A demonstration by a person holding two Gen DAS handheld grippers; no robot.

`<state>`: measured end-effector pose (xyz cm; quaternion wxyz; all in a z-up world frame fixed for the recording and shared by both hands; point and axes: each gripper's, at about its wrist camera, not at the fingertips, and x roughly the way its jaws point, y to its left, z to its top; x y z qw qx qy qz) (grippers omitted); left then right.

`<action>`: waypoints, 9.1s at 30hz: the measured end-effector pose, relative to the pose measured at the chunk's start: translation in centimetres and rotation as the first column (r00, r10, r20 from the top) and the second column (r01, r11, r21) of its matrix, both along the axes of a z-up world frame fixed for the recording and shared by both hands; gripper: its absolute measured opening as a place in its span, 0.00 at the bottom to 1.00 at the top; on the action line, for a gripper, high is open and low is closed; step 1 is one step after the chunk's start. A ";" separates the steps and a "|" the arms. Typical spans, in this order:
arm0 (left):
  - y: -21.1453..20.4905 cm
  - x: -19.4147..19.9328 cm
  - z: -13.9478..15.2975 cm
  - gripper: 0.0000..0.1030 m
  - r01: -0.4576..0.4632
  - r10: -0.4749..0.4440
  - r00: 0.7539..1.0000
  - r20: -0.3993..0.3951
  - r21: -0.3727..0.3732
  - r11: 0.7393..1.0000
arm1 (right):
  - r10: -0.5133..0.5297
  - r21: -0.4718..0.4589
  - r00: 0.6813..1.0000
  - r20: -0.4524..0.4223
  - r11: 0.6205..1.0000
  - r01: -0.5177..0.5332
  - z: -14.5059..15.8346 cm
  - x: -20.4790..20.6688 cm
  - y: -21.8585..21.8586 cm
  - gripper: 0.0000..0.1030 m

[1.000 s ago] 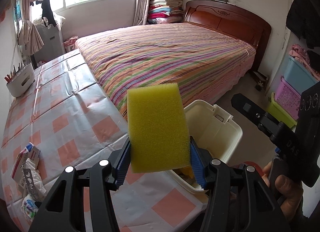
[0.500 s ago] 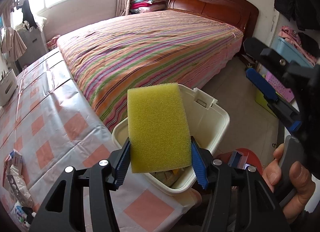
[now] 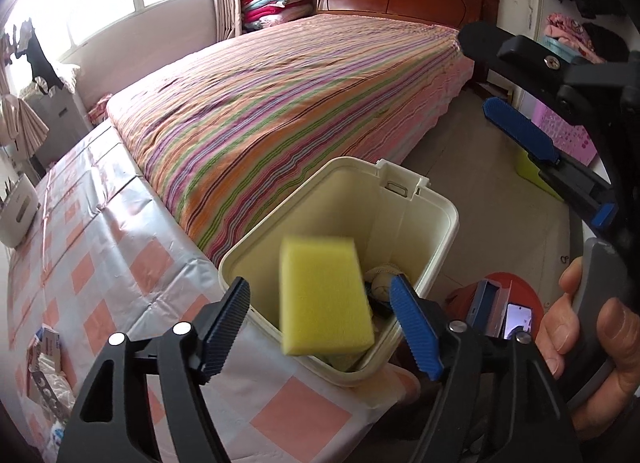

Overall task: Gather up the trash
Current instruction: 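Open the left gripper to drop the sponge while the right drops the wrapper, then move both open tools back over the table clutter, then grasp the blister pack with the right gripper while the left grasps the medicine box, then carry the medicine box and blister pack over the cream bin and release, then move both open tools back to the tissue and plush toy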

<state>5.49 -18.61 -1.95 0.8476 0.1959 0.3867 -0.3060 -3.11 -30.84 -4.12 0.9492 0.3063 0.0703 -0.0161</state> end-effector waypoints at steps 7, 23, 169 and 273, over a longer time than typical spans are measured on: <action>1.2 0.1 0.9 0.70 -0.052 0.050 0.997 0.055 0.021 0.998 | 0.005 -0.001 1.000 0.012 1.000 -0.005 0.2 0.0 0.1 0.76; 13.2 2.8 5.2 0.70 -0.307 0.323 0.945 0.059 -0.190 0.933 | 0.141 -0.049 0.990 -0.029 0.989 -0.142 -0.1 4.4 6.3 0.79; 34.1 10.6 2.3 0.06 -0.603 0.572 0.783 -0.244 -0.524 0.602 | 0.634 -0.018 0.762 -0.135 0.767 -0.641 0.7 14.1 18.9 0.20; 19.3 3.0 4.8 0.84 -0.438 0.476 0.874 -0.101 -0.588 0.680 | 0.211 -0.192 0.977 0.014 0.960 -0.204 3.4 7.9 11.5 0.69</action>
